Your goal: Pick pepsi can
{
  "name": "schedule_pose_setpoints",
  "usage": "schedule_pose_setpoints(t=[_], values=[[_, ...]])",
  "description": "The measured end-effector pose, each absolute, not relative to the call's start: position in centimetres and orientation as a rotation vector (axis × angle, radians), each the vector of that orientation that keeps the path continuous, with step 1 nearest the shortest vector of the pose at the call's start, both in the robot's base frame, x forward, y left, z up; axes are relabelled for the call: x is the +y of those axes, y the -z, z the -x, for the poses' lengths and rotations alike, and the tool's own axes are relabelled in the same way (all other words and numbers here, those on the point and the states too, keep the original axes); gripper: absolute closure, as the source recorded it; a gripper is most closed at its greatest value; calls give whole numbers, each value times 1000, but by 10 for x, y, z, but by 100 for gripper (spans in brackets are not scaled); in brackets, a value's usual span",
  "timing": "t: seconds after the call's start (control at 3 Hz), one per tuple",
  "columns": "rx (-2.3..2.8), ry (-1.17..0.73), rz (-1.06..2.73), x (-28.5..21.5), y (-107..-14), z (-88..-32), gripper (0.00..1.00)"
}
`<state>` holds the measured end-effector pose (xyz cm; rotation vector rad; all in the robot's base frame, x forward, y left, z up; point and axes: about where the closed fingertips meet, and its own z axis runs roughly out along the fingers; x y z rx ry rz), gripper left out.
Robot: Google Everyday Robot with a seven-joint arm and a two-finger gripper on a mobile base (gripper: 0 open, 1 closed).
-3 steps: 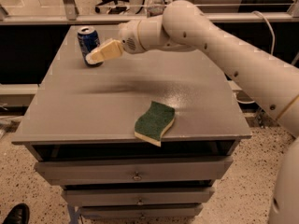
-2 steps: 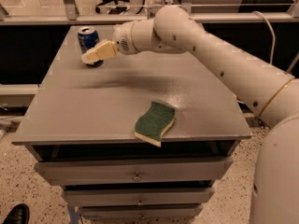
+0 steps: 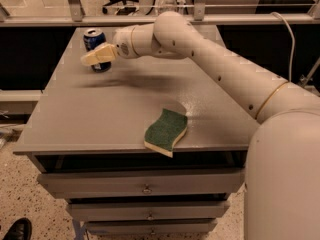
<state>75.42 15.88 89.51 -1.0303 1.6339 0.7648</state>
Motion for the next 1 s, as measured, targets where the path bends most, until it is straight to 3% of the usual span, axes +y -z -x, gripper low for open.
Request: schedule_pose_setpoints(t=[0.33, 1.0], values=[[1625, -780, 1009, 167, -894, -761, 14], [1623, -759, 927, 135, -898, -755, 77]])
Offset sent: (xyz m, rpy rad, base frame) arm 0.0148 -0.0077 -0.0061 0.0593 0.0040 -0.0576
